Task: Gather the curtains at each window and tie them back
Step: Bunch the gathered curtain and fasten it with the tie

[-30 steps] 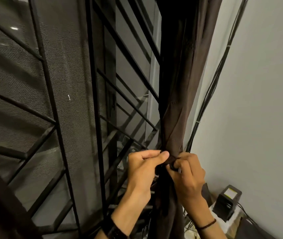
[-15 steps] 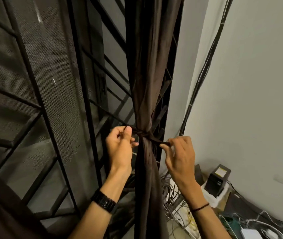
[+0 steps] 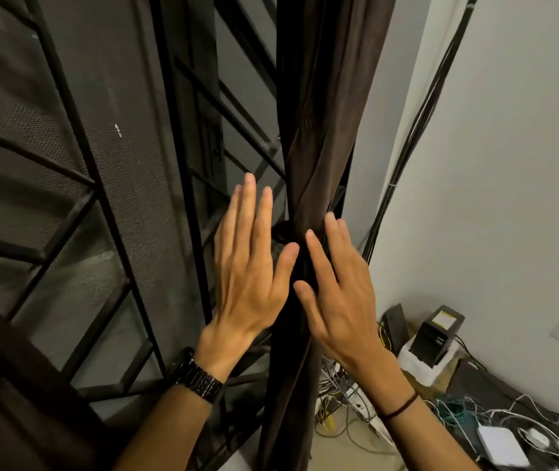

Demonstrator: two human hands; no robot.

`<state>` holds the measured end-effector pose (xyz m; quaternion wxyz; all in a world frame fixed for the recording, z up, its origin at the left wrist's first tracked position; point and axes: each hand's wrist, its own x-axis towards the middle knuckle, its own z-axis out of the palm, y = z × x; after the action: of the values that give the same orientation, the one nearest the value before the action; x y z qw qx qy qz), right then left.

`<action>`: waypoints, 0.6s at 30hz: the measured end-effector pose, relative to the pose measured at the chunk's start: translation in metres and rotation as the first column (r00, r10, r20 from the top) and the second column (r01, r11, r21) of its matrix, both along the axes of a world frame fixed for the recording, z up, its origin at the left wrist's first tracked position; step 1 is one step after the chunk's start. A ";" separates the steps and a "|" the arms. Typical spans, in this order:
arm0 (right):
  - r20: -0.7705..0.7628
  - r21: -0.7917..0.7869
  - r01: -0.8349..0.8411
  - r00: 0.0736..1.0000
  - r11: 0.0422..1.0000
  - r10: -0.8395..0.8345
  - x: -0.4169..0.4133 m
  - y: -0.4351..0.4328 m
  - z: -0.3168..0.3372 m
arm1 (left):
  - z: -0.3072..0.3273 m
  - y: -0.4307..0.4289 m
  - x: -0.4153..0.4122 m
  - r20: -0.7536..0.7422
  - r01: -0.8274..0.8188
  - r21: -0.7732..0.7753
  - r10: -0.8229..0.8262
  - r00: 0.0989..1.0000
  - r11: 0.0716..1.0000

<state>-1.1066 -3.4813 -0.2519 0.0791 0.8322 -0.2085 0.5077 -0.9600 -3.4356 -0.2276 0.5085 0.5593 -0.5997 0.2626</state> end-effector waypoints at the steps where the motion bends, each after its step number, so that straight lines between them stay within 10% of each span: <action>1: -0.005 0.010 0.012 1.000 1.000 -0.012 0.002 0.001 -0.005 | -0.004 0.001 0.001 0.018 -0.008 0.018 0.007 1.000 1.000; 18: -0.305 0.107 -0.270 0.907 0.957 0.290 0.041 0.031 -0.094 | -0.130 0.076 0.021 0.018 -0.398 0.294 0.412 0.911 0.869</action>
<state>-1.0656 -3.4504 -0.3462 0.0122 0.9262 -0.0874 0.3666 -0.9386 -3.3594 -0.3572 0.3678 0.7469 -0.4894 0.2595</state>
